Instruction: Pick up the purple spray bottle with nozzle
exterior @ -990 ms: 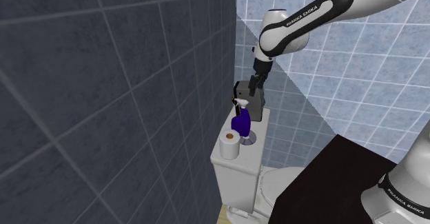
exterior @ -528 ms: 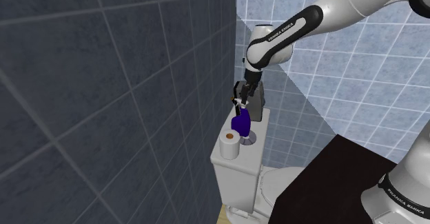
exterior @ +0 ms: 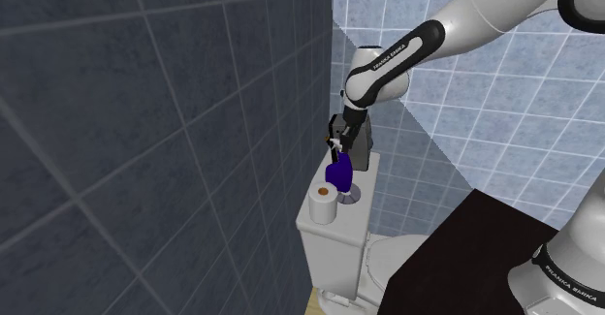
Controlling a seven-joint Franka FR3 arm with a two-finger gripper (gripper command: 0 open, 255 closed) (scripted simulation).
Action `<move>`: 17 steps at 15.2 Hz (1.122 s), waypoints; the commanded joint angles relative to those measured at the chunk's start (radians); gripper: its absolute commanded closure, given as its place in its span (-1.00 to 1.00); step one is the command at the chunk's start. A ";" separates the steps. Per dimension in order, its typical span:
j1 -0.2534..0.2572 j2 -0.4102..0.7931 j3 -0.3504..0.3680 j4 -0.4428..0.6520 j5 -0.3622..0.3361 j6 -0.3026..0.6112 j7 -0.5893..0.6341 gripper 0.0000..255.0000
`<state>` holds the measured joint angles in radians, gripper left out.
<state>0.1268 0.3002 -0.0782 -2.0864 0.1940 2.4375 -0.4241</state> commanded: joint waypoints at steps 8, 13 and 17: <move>-0.001 0.001 0.000 0.000 0.000 0.001 -0.001 1.00; 0.002 -0.043 -0.006 0.013 -0.014 -0.056 0.013 1.00; 0.004 -0.076 -0.009 0.028 -0.025 -0.102 0.024 1.00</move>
<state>0.1312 0.2292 -0.0863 -2.0650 0.1712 2.3469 -0.4015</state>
